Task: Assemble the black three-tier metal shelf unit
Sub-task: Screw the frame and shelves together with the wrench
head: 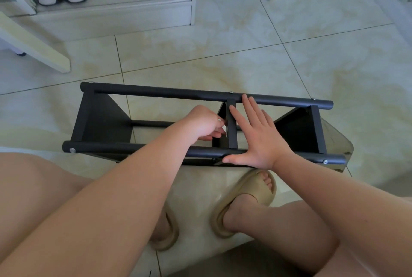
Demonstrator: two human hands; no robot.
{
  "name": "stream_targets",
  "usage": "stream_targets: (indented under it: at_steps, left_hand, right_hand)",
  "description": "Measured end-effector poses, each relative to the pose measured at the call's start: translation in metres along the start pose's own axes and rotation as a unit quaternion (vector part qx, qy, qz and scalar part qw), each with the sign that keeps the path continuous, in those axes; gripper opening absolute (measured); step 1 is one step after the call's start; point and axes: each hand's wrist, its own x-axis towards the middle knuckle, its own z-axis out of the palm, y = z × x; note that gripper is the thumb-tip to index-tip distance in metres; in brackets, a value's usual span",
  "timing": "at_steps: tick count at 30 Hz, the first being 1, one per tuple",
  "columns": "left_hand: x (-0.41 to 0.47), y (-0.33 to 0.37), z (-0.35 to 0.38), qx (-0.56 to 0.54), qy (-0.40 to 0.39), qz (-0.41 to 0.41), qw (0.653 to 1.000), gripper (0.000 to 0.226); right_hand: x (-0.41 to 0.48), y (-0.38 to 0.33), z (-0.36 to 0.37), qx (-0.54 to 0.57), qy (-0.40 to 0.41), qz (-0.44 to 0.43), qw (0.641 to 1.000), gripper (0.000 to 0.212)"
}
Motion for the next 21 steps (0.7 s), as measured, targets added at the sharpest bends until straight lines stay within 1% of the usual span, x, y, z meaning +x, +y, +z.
stream_targets:
  at_steps: [2, 6, 10, 13, 15, 21]
  left_hand:
    - [-0.0006, 0.0006, 0.0013, 0.006, -0.004, -0.011, 1.000, 0.021]
    - [0.0013, -0.0014, 0.0003, 0.001, 0.005, -0.005, 1.000, 0.019]
    - [0.0032, -0.0042, -0.0010, -0.035, 0.011, -0.004, 0.999, 0.012]
    - [0.0024, -0.0083, -0.0016, -0.073, -0.004, -0.015, 0.997, 0.010]
    - [0.0014, -0.0088, -0.0012, -0.075, -0.013, -0.023, 0.997, 0.009]
    - [0.0001, -0.0078, 0.0014, -0.058, -0.028, -0.042, 0.997, 0.016]
  right_hand:
    - [0.0000, -0.0003, -0.0001, -0.001, -0.001, -0.001, 1.000, 0.128]
    - [-0.0005, -0.0005, -0.0003, 0.002, -0.004, -0.002, 1.000, 0.127]
    - [-0.0002, 0.0000, -0.0007, 0.001, -0.003, -0.001, 1.000, 0.127]
    - [-0.0002, -0.0001, -0.0003, 0.002, -0.003, 0.000, 1.000, 0.127]
    - [0.0002, 0.0002, 0.0001, 0.004, 0.000, -0.001, 1.000, 0.128]
    - [-0.0006, -0.0004, 0.0010, 0.003, 0.002, -0.003, 1.000, 0.127]
